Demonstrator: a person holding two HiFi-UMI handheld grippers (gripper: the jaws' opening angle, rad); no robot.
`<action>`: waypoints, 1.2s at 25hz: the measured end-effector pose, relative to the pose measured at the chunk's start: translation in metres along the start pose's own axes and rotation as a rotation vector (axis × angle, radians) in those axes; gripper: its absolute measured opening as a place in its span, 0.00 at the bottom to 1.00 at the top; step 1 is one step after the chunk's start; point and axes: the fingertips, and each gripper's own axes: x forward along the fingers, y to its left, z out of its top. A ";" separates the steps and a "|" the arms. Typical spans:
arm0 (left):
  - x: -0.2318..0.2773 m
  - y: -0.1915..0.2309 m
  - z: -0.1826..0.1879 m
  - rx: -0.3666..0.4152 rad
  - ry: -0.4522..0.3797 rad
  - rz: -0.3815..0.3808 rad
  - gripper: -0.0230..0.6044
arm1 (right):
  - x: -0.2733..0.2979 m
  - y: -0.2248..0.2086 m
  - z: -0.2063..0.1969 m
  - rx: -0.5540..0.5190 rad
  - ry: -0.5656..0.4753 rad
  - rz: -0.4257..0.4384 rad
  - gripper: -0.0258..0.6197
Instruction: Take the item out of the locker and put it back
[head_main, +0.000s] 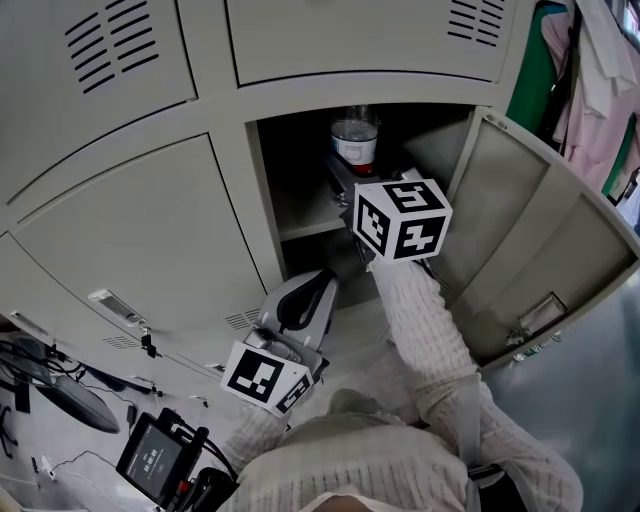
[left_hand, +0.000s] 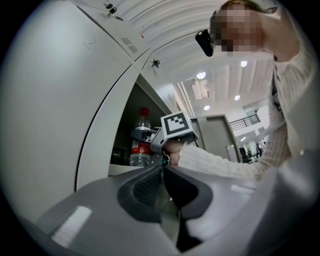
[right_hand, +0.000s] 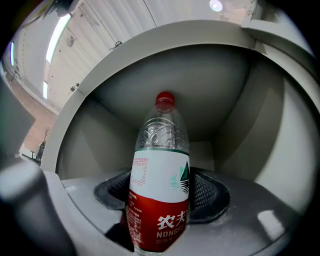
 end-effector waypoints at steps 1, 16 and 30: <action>-0.001 0.001 0.000 -0.001 0.001 0.002 0.05 | 0.000 0.000 0.000 0.002 0.002 -0.002 0.52; -0.010 0.000 -0.001 -0.003 0.008 0.007 0.05 | -0.003 -0.006 0.003 0.063 0.024 -0.014 0.50; -0.014 -0.013 0.011 0.013 -0.020 -0.002 0.05 | -0.028 -0.002 0.014 0.074 0.023 0.000 0.50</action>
